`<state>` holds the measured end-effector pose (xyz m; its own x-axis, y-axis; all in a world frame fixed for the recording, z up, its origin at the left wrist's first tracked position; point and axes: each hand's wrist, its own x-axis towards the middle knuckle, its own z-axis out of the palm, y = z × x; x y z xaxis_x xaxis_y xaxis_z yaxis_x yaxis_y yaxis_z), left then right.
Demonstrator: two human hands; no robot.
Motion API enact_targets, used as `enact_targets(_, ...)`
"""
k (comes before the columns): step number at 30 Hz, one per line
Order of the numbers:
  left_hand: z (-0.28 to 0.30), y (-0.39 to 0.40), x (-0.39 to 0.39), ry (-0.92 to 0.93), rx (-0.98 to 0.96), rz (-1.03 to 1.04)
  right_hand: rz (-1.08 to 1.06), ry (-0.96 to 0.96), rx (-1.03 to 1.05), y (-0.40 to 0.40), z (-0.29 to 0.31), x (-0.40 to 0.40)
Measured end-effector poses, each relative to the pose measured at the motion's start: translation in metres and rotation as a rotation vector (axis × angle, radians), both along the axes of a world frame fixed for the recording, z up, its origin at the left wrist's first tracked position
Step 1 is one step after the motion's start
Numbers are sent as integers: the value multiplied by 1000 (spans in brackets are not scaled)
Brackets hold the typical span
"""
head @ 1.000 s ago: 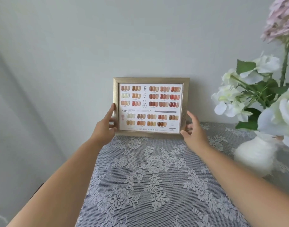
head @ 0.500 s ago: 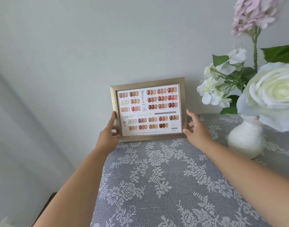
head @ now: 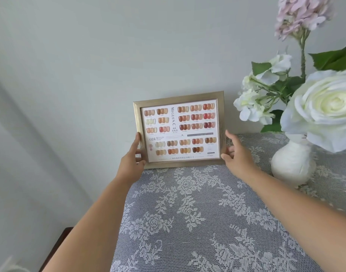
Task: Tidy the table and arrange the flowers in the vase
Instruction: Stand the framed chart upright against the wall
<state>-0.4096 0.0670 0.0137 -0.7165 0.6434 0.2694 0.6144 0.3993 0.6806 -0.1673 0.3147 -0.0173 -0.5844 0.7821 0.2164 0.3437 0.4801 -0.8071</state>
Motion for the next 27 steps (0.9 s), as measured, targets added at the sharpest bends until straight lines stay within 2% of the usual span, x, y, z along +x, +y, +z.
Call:
enact_targets(14,5,-1,20,30,-78,29,5,-13,-55,-11,8,8)
enact_targets(18,15,-8,44,137,54,63,67,-46,-134,-15,18,27)
enact_targets(22,32,-24,91,249,83,-40,111,-75,-115,-27,35,64)
enact_targets(27,34,-43,171,225,70,-238,194,-53,-63,-57,51,130)
